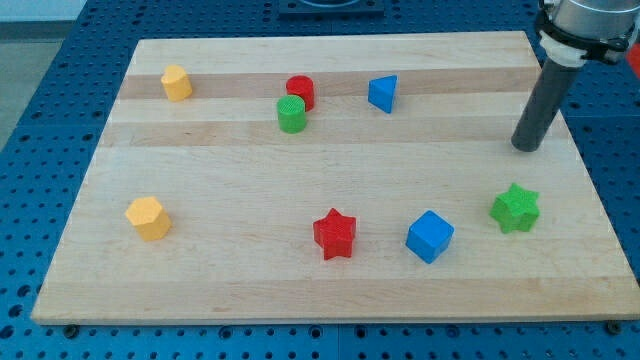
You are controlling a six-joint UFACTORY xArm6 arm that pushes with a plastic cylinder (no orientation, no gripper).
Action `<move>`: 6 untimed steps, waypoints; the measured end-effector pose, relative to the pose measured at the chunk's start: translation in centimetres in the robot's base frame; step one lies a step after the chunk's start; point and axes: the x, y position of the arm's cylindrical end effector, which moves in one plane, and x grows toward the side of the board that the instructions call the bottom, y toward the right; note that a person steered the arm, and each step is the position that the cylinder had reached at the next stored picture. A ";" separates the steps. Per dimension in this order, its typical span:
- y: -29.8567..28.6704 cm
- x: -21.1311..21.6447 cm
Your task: Place the green star top of the blue cube
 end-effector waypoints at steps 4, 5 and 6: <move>1.8 15.8; 1.8 15.7; 0.5 13.1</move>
